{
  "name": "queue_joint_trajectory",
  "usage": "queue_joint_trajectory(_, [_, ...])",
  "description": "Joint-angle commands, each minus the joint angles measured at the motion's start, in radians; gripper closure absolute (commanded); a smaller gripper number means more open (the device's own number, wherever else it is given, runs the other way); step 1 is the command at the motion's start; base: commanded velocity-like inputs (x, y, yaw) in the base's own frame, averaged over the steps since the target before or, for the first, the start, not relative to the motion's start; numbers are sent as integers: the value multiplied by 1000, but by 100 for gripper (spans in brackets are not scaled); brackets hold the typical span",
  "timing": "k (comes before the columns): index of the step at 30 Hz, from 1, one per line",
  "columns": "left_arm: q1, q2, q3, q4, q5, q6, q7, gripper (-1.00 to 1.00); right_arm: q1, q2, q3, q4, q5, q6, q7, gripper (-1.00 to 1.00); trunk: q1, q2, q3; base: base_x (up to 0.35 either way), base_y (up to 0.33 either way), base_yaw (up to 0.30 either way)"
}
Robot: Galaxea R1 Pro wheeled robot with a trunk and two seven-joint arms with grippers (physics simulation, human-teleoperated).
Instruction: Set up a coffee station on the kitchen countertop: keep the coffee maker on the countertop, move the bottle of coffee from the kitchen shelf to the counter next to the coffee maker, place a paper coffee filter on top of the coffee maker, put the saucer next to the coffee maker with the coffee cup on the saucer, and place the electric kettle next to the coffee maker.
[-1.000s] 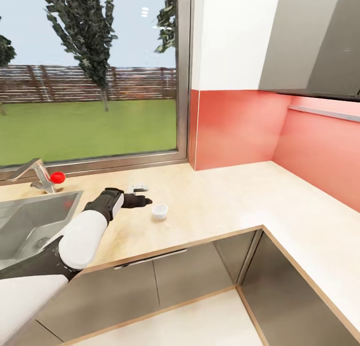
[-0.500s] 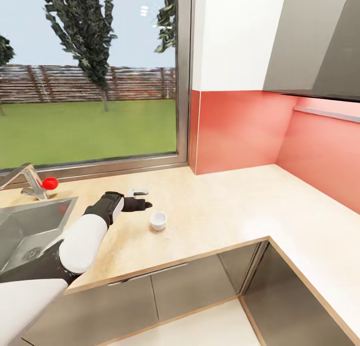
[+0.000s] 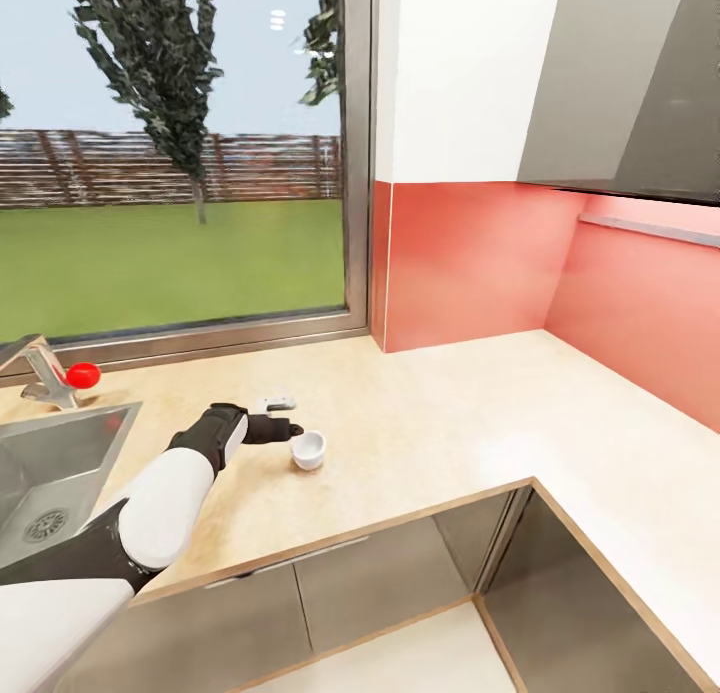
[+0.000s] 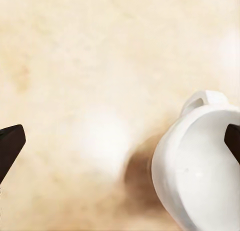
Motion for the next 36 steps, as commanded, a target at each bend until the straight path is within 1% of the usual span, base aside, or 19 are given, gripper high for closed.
queue_joint_trajectory(1, [-1, -1, 8, -3, -11, 5, -7, -100, -1, 0, 8, 0, -10, 1, -2, -100, 1, -2, -2, 1, 0, -11])
queue_joint_trajectory(8, [2, 0, 7, -2, -12, 6, -7, -100, 0, 7, 10, 0, -8, 0, -1, -100, 1, -2, -2, 60, 0, -3])
queue_joint_trajectory(9, [8, -2, 13, -8, -10, 4, -9, -100, -1, 7, 8, -4, -14, 1, 3, -100, 1, -2, -2, 0, 0, 0])
queue_joint_trajectory(11, [19, -1, 11, -19, -10, 5, -10, -100, 0, 12, 10, -3, -10, 0, 0, -100, 1, -2, -2, 0, 0, 0])
queue_joint_trajectory(13, [9, -1, 11, -30, -10, 5, -9, -100, 0, 13, 11, -2, -9, -1, 0, -100, 1, -2, -2, 0, 0, 0])
queue_joint_trajectory(15, [-2, -1, 11, -42, -10, 6, -9, -100, 0, 25, 11, -3, -8, 0, -1, -100, 1, -2, -2, 0, 0, 0])
queue_joint_trajectory(18, [-10, -2, 12, -59, -10, 8, -11, -100, 1, 31, 11, -3, -7, -1, -1, -100, 1, -2, -2, 0, 0, 0])
queue_joint_trajectory(23, [-10, -2, 10, -84, -10, 9, -14, -100, 1, 33, 11, -3, -7, 0, -1, -100, 1, -2, -2, 0, 0, 0])
queue_joint_trajectory(36, [-6, -3, 8, -79, -9, 9, -17, -100, 1, 30, 9, -3, -10, 0, -3, -100, 1, -2, 1, 0, 0, -52])
